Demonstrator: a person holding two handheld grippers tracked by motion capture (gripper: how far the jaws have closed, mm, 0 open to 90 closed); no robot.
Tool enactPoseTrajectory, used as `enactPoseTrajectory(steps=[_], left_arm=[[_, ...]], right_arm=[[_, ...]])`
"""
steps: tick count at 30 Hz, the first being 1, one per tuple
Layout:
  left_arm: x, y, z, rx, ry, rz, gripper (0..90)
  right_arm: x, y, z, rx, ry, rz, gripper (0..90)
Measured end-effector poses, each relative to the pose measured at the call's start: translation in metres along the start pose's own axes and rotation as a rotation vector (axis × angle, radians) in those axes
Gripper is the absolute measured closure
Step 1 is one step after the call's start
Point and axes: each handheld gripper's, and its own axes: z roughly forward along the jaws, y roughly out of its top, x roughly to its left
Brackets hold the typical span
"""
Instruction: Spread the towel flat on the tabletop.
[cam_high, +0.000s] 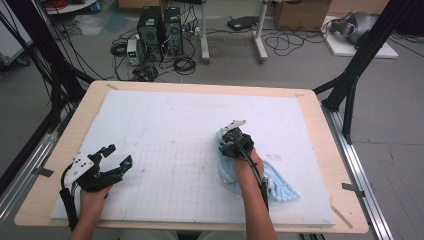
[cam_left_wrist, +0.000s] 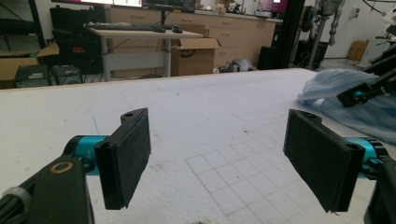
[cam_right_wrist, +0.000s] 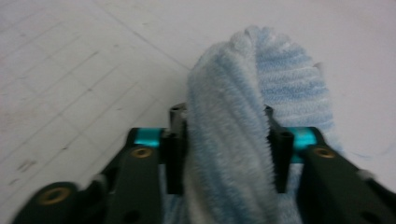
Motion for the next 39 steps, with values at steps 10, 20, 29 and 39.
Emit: enactPoseTrajectory(steps=[10, 20, 29, 39], left_arm=[[-0.001, 0.000, 0.000, -0.006, 0.001, 0.004, 23.4], [-0.001, 0.000, 0.000, -0.013, 0.001, 0.007, 23.5], [-0.001, 0.000, 0.000, -0.007, 0.005, 0.009, 23.8], [-0.001, 0.000, 0.000, -0.004, 0.007, 0.010, 24.2]], right_arm=[[0.045, 0.023, -0.018, -0.256, 0.356, -0.014, 73.8], [0.005, 0.017, -0.050, -0.342, 0.206, 0.121, 73.8], [-0.055, -0.032, -0.057, -0.250, -0.040, 0.267, 72.5], [-0.079, -0.088, -0.057, -0.103, -0.173, 0.355, 50.4]])
